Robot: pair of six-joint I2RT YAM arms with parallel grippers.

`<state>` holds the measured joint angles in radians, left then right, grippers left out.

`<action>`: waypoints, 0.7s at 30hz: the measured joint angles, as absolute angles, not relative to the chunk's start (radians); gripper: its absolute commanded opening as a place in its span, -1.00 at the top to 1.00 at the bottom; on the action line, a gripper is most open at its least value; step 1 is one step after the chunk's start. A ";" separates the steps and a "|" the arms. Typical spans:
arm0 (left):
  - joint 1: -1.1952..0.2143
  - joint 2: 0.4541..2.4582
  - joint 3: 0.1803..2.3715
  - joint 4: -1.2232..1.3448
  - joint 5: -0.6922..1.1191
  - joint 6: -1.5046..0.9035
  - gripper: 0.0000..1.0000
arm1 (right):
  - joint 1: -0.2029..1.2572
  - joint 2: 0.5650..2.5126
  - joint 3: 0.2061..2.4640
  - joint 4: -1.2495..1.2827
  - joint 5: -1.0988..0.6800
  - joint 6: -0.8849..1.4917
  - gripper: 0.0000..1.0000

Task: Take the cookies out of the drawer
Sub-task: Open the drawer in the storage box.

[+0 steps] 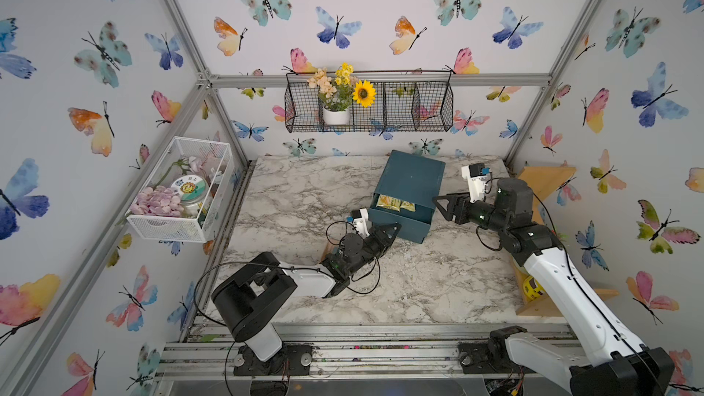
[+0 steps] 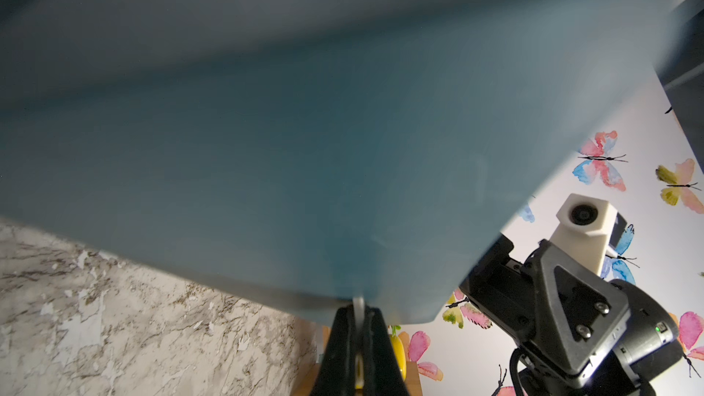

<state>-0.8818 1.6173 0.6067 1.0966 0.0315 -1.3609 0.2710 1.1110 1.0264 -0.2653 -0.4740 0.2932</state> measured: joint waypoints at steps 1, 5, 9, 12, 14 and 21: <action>-0.887 1.607 0.598 1.093 0.029 -1.357 1.00 | 0.279 1.118 1.032 -0.270 -0.471 0.289 -0.29; -0.908 1.559 0.565 1.066 0.011 -1.345 1.00 | 0.321 1.152 1.061 -0.297 -0.448 0.276 -0.30; -0.937 1.513 0.542 1.031 -0.019 -1.338 1.00 | 0.375 1.185 1.099 -0.325 -0.418 0.266 -0.29; -0.961 1.494 0.528 1.022 -0.035 -1.338 1.00 | 0.426 1.215 1.141 -0.343 -0.383 0.256 -0.30; -0.979 1.486 0.519 1.018 -0.049 -1.338 1.00 | 0.463 1.233 1.168 -0.358 -0.357 0.248 -0.30; -1.013 1.464 0.484 1.016 -0.076 -1.338 1.00 | 0.565 1.286 1.237 -0.435 -0.251 0.235 -0.30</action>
